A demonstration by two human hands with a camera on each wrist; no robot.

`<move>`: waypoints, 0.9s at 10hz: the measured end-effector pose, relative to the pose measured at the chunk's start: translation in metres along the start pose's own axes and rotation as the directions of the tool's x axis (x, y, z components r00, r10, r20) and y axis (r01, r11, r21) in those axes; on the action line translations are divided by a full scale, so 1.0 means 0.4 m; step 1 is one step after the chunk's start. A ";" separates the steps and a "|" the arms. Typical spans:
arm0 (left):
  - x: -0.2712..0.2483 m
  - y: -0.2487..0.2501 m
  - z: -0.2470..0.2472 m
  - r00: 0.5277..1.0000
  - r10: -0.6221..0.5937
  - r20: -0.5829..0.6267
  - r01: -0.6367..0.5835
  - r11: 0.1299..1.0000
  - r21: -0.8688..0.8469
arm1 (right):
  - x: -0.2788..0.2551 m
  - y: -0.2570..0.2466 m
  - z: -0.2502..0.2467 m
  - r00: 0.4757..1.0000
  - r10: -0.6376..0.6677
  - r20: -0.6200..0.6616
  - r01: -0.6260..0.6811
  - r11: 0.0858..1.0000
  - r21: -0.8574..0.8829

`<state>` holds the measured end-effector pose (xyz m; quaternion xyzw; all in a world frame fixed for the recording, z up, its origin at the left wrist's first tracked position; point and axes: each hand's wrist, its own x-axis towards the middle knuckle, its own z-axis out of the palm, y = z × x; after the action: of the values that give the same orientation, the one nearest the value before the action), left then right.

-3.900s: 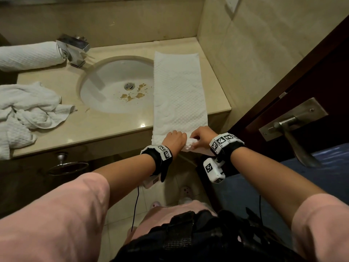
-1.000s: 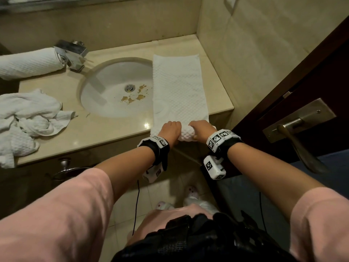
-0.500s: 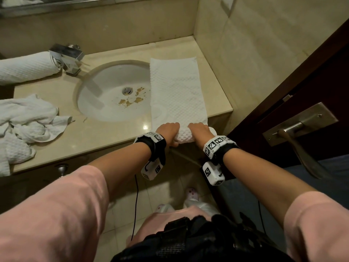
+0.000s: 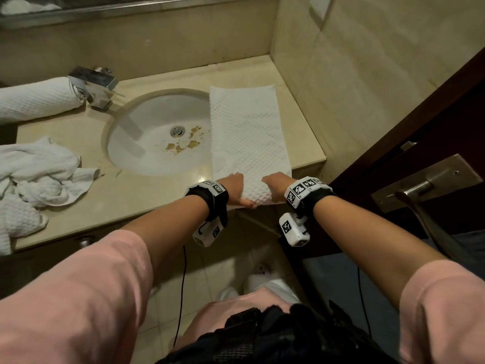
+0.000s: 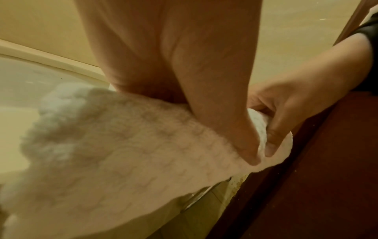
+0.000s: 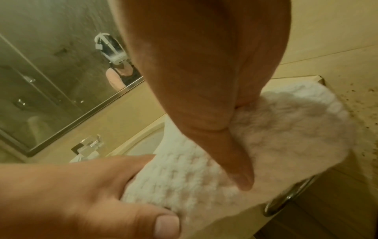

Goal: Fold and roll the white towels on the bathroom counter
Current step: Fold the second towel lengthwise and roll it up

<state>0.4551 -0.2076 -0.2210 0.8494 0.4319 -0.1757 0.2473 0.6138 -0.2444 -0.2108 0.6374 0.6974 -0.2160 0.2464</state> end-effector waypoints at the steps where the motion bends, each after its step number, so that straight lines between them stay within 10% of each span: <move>1: 0.015 0.005 -0.013 0.998 -0.047 0.043 0.046 0.999 0.023 | -0.018 0.004 -0.050 0.995 0.050 0.090 -0.051 0.999 0.007; 2: 0.023 0.026 -0.023 0.994 -0.060 0.088 0.052 0.995 0.090 | 0.067 0.032 -0.026 0.974 0.018 0.225 -0.029 0.999 0.043; 3: 0.031 0.041 -0.033 0.985 -0.092 0.149 0.070 0.987 0.143 | 0.481 0.215 0.226 0.966 0.048 0.253 -0.079 0.990 0.116; 4: 0.033 0.044 -0.040 0.980 -0.112 0.167 0.087 0.985 0.150 | 0.510 0.203 0.223 0.973 0.059 0.223 -0.119 0.958 0.263; 6: 0.019 0.044 -0.043 0.978 -0.131 0.162 0.118 0.989 0.092 | 0.098 0.093 -0.057 0.990 -0.016 0.138 -0.003 0.990 0.140; 9: 0.004 0.053 -0.048 0.994 -0.081 0.071 0.077 0.995 0.055 | 0.047 0.111 -0.136 0.960 -0.020 0.279 -0.041 0.977 0.208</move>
<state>0.4750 -0.2063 -0.2004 0.8308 0.4509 -0.2278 0.2335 0.6529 -0.1918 -0.1791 0.6268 0.6252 -0.3756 0.2743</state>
